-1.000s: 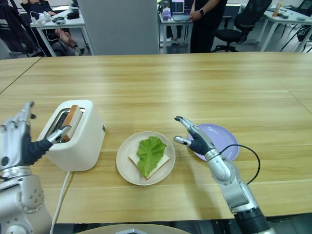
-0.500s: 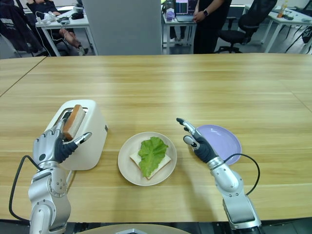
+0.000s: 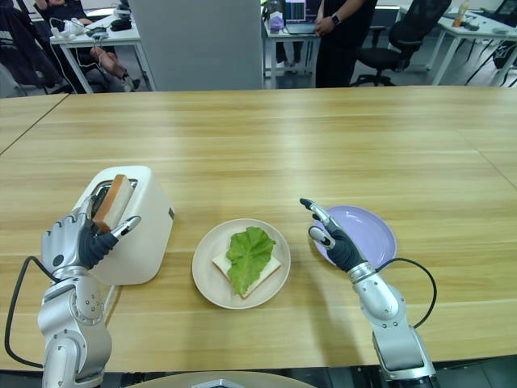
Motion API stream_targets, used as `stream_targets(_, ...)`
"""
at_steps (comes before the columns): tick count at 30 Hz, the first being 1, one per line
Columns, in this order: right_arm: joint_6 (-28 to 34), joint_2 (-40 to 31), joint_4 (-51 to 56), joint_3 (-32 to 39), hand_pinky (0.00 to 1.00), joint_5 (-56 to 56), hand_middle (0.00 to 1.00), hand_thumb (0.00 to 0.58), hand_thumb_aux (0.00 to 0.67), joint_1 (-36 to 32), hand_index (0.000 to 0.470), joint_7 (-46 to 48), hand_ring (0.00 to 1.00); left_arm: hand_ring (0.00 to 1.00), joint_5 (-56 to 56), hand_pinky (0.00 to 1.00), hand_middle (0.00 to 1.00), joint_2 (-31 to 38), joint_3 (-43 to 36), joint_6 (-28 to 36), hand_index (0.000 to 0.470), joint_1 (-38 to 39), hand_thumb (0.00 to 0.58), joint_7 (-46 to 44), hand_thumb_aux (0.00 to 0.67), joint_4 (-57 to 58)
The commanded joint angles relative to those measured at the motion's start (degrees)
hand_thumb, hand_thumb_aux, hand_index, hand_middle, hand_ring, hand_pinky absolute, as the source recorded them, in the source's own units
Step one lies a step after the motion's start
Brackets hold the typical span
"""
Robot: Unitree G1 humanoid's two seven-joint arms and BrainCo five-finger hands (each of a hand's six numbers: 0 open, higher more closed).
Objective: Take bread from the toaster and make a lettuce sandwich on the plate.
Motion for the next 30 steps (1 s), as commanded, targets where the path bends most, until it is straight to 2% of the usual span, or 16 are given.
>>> stream_targets(1, -0.3, 0.2, 1.1, -0.9, 0.0, -0.4, 0.0, 0.0, 0.0, 0.8, 0.0, -0.1, 0.0, 0.33, -0.8, 0.33, 0.33, 0.4, 1.5, 2.3, 0.022, -0.2, 0.053, -0.1, 0.032, 1.9)
stream_targets(2, -0.4, 0.2, 1.2, -1.0, 0.0, -0.4, 0.0, 0.0, 0.0, 0.9, 0.0, -0.1, 0.0, 0.34, -0.8, 0.34, 0.34, 0.4, 1.5, 2.6, 0.135, -0.4, 0.291, 0.0, 0.197, 2.1)
stream_targets(3, -0.4, 0.2, 1.2, -1.1, 0.0, -0.4, 0.0, 0.0, 0.0, 1.1, 0.0, -0.2, 0.0, 0.34, -0.8, 0.34, 0.34, 0.5, 1.5, 3.0, 0.247, -0.7, 0.456, -0.1, 0.36, 2.5)
stream_targets(4, -0.5, 0.2, 1.2, -1.2, 0.0, -0.4, 0.0, 0.0, 0.0, 1.2, 0.0, -0.2, 0.0, 0.34, -1.0, 0.34, 0.34, 0.5, 1.6, 3.4, 0.247, -0.9, 0.456, -0.2, 0.36, 3.0)
stream_targets(5, -0.5, 0.3, 1.4, -1.3, 0.0, -0.4, 0.0, 0.0, 0.0, 1.3, 0.0, -0.3, 0.0, 0.38, -1.3, 0.38, 0.38, 0.6, 1.6, 3.5, 0.46, -1.1, 0.58, 0.1, 0.67, 3.4)
stream_targets(14, -1.2, 0.8, 2.6, -1.3, 0.0, -1.4, 0.0, 0.0, 0.0, 1.5, 0.0, -0.9, 0.0, 0.38, -5.0, 0.38, 0.38, 0.6, 0.6, 3.7, 0.46, -2.8, 0.58, 1.4, 0.67, 4.5)
stream_targets(19, -1.7, 1.1, 3.8, -1.0, 0.0, -1.8, 0.0, 0.0, 0.0, 1.3, 0.0, -1.3, 0.0, 0.34, -6.4, 0.34, 0.34, 0.7, 0.2, 2.8, 0.46, -4.4, 0.58, 3.3, 0.67, 3.4)
stream_targets(24, -1.8, 1.5, 4.9, -1.0, 0.0, -1.9, 0.0, 0.0, 0.0, 1.1, 0.0, -1.8, 0.0, 0.38, -6.4, 0.38, 0.38, 1.8, 2.9, 3.4, 0.46, -9.0, 0.58, 5.6, 0.67, -1.2)
stream_targets(25, -1.8, 1.6, 5.4, -1.0, 0.0, -1.9, 0.0, 0.0, 0.0, 0.9, 0.0, -1.8, 0.0, 0.47, -6.4, 0.47, 0.47, 1.8, 3.5, 3.5, 0.46, -10.1, 0.58, 6.4, 0.67, -2.3)
stream_targets(27, -1.9, 1.8, 5.9, -1.0, 0.0, -1.9, 0.0, 0.0, 0.0, 0.6, 0.0, -1.8, 0.0, 0.47, -6.5, 0.47, 0.47, 1.8, 4.3, 3.5, 0.46, -11.6, 0.58, 7.4, 0.67, -3.8)
stream_targets(28, -1.9, 1.9, 6.1, -1.0, 0.0, -2.0, 0.0, 0.0, 0.0, 0.5, 0.0, -1.9, 0.0, 1.0, -6.5, 1.0, 1.0, 1.8, 4.6, 3.4, 0.46, -12.3, 0.58, 8.0, 0.67, -4.6)
stream_targets(30, -2.0, 2.1, 6.5, -0.9, 0.0, -2.1, 0.0, 0.0, 0.0, 0.2, 0.0, -2.0, 0.0, 1.0, -6.2, 1.0, 1.0, 2.0, 4.9, 3.0, 0.46, -13.3, 0.58, 8.9, 0.67, -6.0)
